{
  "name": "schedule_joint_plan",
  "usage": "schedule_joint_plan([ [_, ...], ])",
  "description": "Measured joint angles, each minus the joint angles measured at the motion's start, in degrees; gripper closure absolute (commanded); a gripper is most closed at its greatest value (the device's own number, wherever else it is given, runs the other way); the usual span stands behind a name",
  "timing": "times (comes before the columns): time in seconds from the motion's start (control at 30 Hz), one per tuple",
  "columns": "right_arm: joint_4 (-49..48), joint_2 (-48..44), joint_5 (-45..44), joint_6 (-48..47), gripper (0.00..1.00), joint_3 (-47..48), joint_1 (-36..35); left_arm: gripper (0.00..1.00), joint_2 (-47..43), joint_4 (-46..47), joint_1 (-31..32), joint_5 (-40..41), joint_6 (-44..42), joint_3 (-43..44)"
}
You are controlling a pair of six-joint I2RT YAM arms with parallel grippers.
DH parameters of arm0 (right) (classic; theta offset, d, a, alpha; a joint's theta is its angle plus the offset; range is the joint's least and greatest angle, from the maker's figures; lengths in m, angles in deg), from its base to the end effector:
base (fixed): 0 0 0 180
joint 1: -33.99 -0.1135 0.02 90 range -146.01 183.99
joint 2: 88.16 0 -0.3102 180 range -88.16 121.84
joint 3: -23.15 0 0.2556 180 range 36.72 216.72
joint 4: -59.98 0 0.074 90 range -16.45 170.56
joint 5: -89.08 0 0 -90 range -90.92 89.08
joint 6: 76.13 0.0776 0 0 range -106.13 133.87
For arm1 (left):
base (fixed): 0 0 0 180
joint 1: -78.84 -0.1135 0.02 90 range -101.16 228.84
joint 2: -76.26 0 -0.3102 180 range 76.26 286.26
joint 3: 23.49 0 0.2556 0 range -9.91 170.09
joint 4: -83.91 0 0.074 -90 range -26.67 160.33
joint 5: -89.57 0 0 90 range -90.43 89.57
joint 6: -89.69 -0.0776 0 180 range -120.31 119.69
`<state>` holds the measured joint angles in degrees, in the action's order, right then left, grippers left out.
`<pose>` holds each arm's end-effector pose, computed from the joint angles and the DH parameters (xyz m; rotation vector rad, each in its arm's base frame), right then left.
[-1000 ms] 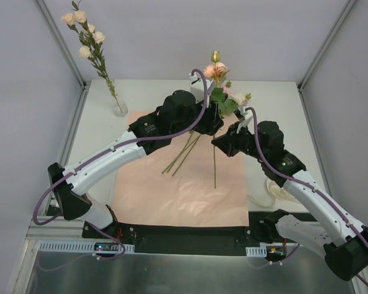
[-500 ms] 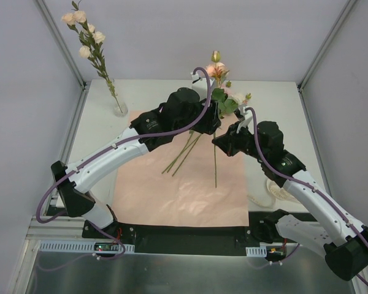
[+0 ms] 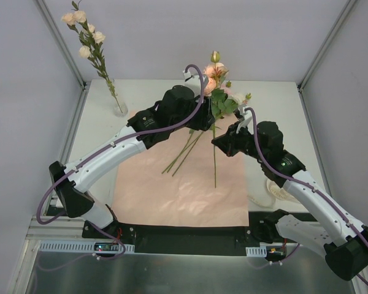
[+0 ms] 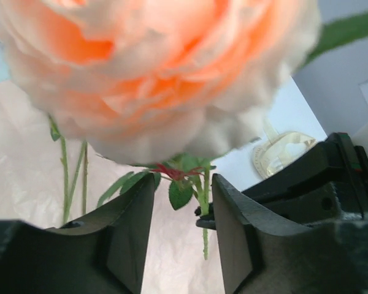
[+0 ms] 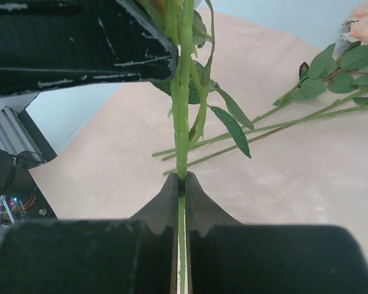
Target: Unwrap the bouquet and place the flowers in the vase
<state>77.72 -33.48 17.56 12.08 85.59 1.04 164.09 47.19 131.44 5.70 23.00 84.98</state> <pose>0.1874 0.1508 0.3755 -0.7584 1.6157 0.6758 0.2451 -0.3069 0.4717 0.4127 1.8869 -0.8117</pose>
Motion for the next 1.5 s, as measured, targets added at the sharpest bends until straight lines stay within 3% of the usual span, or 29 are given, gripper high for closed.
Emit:
schedule_joint_plan([
  [0.17, 0.0, 0.0, 0.0, 0.0, 1.0, 0.0, -0.3, 0.66, 0.8, 0.7, -0.5, -0.1, 0.0, 0.1],
  [0.3, 0.0, 0.0, 0.0, -0.1, 1.0, 0.0, -0.8, 0.62, 2.1, 1.4, -0.5, -1.0, 0.0, 0.4],
  [0.4, 0.0, 0.0, 0.0, -0.2, 1.0, 0.0, -1.1, 0.64, 2.8, 1.4, -0.5, -1.6, 0.1, 0.4],
  [0.43, 0.0, 0.0, 0.0, -0.3, 1.0, 0.0, -1.1, 0.75, 3.0, 1.4, -0.5, -1.6, 0.1, 0.4],
  [0.57, 0.1, 0.0, -0.1, -0.4, 0.99, 0.0, -1.5, 0.99, 3.3, 1.4, -0.5, -1.8, -0.2, 0.7],
  [0.67, 0.1, 0.0, -0.3, -0.5, 0.82, 0.0, -1.7, 1.0, 3.3, 1.7, -0.3, -2.1, -0.9, 1.1],
  [0.7, 0.2, 0.0, -0.7, -0.5, 0.65, 0.0, -1.7, 1.0, 3.2, 1.7, -0.1, -2.0, -1.7, 1.1],
  [0.8, 1.3, -0.3, -3.7, -0.3, 0.41, 0.1, -2.0, 1.0, 2.8, 1.6, -0.3, -0.7, -4.9, 1.1],
  [0.87, 3.8, -0.7, -8.3, -0.7, 0.4, 0.1, -2.0, 1.0, 1.5, 1.3, -1.6, 0.9, -7.8, 1.0],
  [0.97, 6.4, -1.4, -14.0, -0.6, 0.4, 0.1, -1.9, 1.0, -2.1, 1.3, -5.6, 2.8, -10.7, 0.3],
  [1.17, 8.7, -1.7, -19.0, -0.4, 0.4, 0.2, -1.5, 1.0, -10.7, 3.9, -20.1, 9.9, -17.4, 1.4],
  [1.5, 10.6, -0.7, -19.1, 0.1, 0.4, 1.6, -1.1, 1.0, -10.1, 19.2, -38.5, 17.6, -23.1, 7.1],
])
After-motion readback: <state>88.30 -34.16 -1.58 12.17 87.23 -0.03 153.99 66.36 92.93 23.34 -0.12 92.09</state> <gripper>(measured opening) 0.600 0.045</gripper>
